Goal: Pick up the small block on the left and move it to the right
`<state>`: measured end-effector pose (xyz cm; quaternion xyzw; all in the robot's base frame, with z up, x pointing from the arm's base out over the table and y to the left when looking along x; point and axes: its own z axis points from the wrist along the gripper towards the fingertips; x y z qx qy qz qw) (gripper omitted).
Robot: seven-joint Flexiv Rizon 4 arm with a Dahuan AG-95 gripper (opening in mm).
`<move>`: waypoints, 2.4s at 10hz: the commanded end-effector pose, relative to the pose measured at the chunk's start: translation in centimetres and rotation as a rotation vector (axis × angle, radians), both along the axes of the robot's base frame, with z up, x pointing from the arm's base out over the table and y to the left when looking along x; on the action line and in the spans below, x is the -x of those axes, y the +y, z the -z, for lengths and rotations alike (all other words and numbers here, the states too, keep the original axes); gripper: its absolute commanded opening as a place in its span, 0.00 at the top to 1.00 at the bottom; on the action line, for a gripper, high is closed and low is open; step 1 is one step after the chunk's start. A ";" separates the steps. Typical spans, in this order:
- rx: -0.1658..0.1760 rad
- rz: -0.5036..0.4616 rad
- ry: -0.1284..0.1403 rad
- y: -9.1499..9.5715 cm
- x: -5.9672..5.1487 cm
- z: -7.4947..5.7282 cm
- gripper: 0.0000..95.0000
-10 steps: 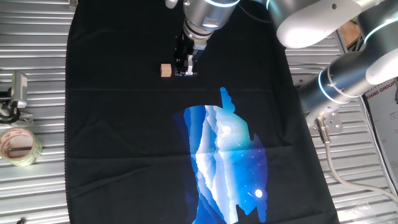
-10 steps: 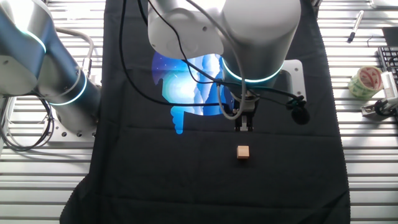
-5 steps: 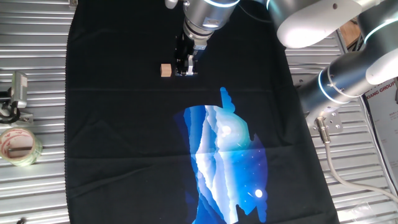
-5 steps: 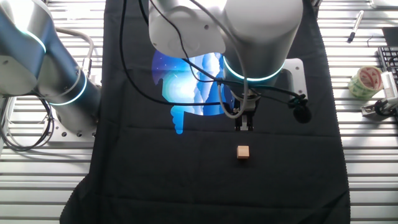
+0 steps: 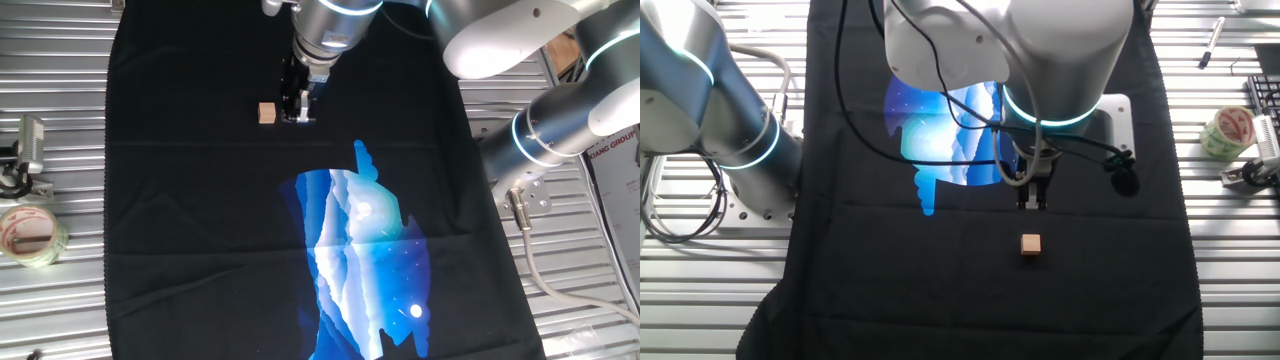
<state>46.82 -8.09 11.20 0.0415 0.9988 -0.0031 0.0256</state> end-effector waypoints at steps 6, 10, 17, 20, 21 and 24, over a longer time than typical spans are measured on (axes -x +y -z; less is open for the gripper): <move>-0.024 -0.039 -0.011 0.0 0.0 0.0 1.00; -0.029 -0.045 -0.011 0.0 0.0 0.0 1.00; -0.016 -0.017 0.008 0.0 0.0 0.0 1.00; -0.016 -0.014 0.003 0.0 0.0 0.0 1.00; -0.016 -0.012 -0.005 0.0 0.0 0.0 1.00; -0.017 -0.007 -0.007 0.0 0.0 0.0 1.00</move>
